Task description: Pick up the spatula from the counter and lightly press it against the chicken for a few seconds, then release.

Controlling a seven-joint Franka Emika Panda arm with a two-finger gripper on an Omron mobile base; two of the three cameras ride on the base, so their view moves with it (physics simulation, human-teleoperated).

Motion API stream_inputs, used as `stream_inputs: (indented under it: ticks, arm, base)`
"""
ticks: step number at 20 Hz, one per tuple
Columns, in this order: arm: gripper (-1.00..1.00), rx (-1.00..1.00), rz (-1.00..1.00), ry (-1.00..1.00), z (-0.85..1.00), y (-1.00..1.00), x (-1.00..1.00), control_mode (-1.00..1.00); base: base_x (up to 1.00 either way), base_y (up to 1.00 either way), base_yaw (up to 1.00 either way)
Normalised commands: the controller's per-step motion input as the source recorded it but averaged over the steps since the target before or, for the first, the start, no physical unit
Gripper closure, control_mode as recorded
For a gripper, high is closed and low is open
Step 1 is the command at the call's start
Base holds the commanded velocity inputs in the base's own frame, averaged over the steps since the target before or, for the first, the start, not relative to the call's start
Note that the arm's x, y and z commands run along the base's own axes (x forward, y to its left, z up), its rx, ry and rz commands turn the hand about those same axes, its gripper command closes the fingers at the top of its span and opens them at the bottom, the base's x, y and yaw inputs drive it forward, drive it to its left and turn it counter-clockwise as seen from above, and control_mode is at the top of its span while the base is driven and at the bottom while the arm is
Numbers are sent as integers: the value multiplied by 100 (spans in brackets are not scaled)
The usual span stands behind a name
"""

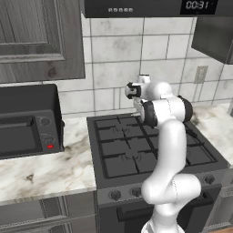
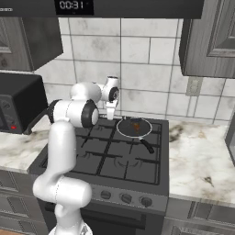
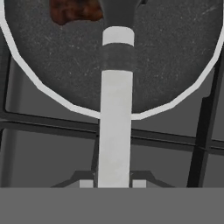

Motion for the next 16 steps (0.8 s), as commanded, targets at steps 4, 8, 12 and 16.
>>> stream_inputs:
  ticks: [4,8,12,16]
  arm:
    - [100,0,0,0,-10,-4,5,-100]
    - [100,0,0,0,-4,-7,0,-100]
    - [100,0,0,0,-3,-2,0,-100]
    - [100,2,0,0,-1,0,-7,-100]
  base:
    - [0,0,0]
    - [0,0,0]
    - [0,0,0]
    - [0,0,0]
